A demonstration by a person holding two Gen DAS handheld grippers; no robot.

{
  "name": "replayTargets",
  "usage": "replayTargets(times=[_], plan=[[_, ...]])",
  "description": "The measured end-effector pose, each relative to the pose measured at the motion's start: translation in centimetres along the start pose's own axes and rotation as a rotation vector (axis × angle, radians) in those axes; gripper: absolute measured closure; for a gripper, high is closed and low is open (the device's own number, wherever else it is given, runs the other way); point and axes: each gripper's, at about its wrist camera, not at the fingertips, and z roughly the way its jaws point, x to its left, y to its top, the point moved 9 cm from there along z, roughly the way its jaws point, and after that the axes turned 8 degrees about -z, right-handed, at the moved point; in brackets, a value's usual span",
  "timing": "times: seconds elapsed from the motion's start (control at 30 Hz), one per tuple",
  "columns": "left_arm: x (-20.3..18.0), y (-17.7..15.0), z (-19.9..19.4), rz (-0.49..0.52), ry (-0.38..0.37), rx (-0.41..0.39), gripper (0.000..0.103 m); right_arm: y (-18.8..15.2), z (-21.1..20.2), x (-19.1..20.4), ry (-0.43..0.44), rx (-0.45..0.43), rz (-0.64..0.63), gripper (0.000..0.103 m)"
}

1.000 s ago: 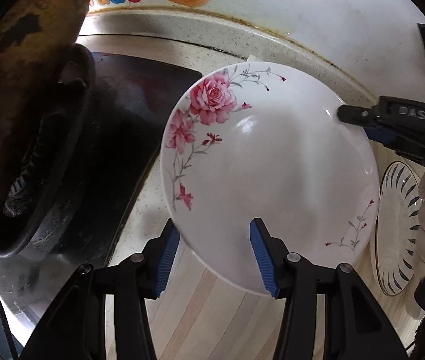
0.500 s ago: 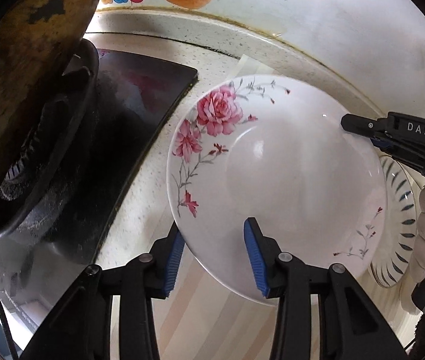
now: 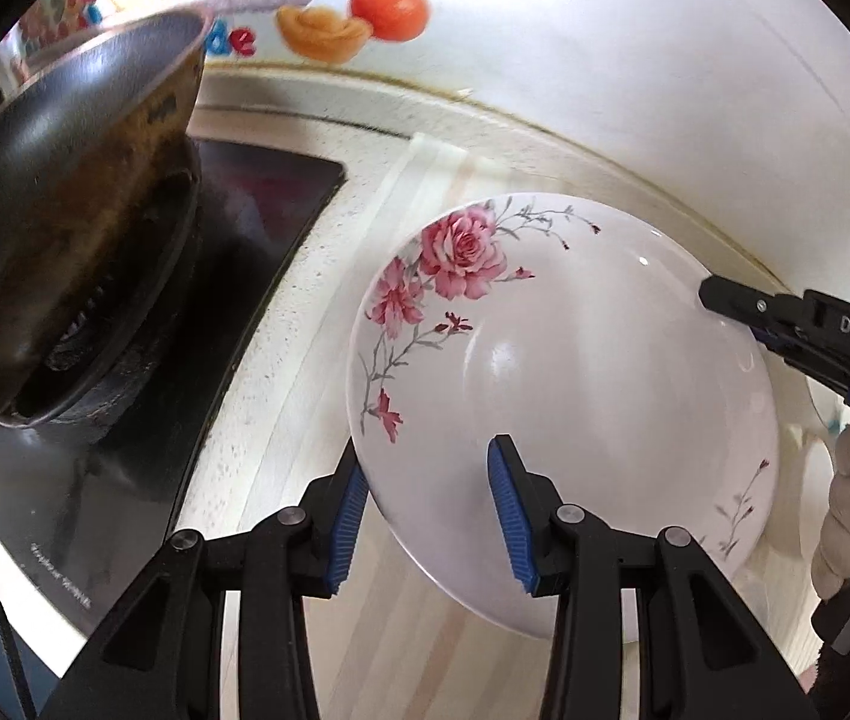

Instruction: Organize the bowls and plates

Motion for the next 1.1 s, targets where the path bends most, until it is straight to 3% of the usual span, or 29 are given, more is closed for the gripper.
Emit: replayTargets(times=[0.33, 0.67, 1.1], plan=[[-3.7, -5.5, -4.7, 0.078, -0.057, 0.01, 0.065, -8.4, -9.2, -1.2, 0.03, -0.061, 0.09, 0.083], [-8.0, -11.0, -4.5, 0.185, -0.101, 0.102, 0.065, -18.5, -15.7, -4.7, -0.003, -0.075, 0.156, 0.083], [-10.2, -16.4, -0.6, 0.296, -0.047, 0.209, 0.066, -29.7, -16.3, -8.4, -0.025, -0.001, 0.283, 0.083]])
